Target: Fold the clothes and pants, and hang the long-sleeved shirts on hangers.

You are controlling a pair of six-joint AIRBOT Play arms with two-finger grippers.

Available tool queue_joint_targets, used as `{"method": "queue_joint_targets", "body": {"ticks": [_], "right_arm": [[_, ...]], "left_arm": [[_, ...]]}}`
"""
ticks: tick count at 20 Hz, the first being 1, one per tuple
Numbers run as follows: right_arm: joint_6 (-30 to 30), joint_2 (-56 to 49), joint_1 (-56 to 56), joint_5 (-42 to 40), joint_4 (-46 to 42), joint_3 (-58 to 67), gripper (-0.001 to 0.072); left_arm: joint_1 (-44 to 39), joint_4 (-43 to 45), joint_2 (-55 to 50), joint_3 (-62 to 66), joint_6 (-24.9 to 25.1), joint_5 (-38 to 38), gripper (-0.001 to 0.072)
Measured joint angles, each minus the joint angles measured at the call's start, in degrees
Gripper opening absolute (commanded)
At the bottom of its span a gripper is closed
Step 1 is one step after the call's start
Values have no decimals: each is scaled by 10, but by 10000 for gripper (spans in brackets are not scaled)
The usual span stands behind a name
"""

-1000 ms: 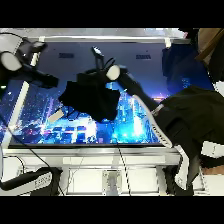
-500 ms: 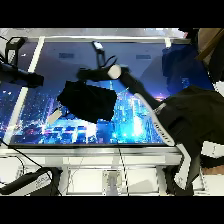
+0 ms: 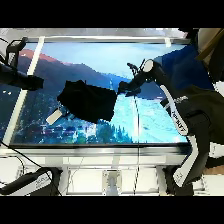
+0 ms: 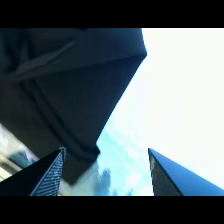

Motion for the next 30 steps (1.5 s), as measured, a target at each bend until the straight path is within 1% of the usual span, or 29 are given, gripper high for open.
{"method": "queue_joint_targets", "body": {"ticks": [2,4,10,13,14,15,16,17,18,20,22,24,26,30], "right_arm": [[6,-5,-2,-39,35,-35,594],[8,-17,-3,-61,75,-54,594],[10,-63,27,-87,151,-72,591],[-3,-80,56,-110,214,-74,585],[-14,-84,65,-123,239,-74,525],[-28,-87,74,-143,268,-75,374],[-37,-88,81,-159,298,-74,172],[-46,-89,86,-174,323,-73,33],[-51,-90,89,-188,340,-73,10],[-61,-91,85,-200,367,-64,7],[-71,-86,67,-186,376,-44,7],[-76,-74,34,-151,372,-12,7],[-68,-56,-12,-102,346,29,7],[3,-8,-139,14,270,128,6]], "left_arm": [[0,0,0,0,0,-1,18],[0,0,0,0,0,-3,19],[0,0,0,0,-2,-4,19],[0,0,0,0,-2,-5,19],[0,0,0,0,-2,-5,19],[0,0,0,0,-2,-5,19],[0,0,0,0,-2,-5,19],[0,0,0,0,-2,-5,19],[0,0,0,0,-2,-5,19],[0,0,0,0,-2,-5,19],[0,0,0,0,-2,-5,19],[0,0,0,0,-2,-5,19],[0,0,0,0,-2,-5,19],[0,0,0,0,-2,-5,19]]}}
